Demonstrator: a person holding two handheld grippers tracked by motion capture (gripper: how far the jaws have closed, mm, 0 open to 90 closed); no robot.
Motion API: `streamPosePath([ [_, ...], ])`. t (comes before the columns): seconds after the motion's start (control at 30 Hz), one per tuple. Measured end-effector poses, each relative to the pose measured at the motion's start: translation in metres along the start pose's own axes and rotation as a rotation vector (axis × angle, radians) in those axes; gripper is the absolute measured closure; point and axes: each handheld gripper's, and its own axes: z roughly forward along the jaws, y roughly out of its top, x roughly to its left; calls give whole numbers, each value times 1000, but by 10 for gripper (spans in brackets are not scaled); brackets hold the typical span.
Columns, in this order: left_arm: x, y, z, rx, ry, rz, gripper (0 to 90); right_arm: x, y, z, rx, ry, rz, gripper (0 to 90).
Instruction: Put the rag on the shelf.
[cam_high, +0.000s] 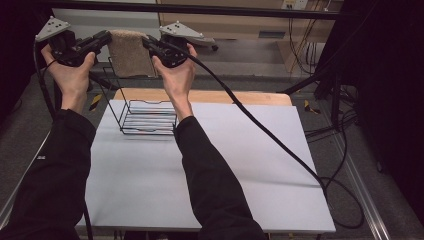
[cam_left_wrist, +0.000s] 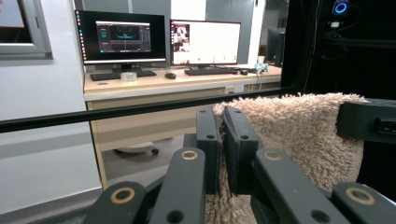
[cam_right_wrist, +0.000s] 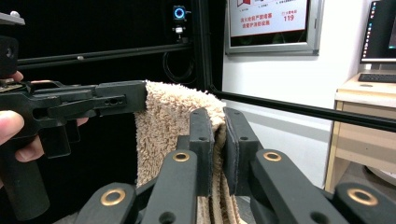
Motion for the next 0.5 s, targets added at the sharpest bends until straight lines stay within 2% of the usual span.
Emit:
streamPosePath([
  [0.23,6,-11,-1,22,7,6,850,1,-10,7,31,0,0,833],
  [0.5,7,-22,-4,49,4,21,849,3,-18,9,71,-7,-26,832],
])
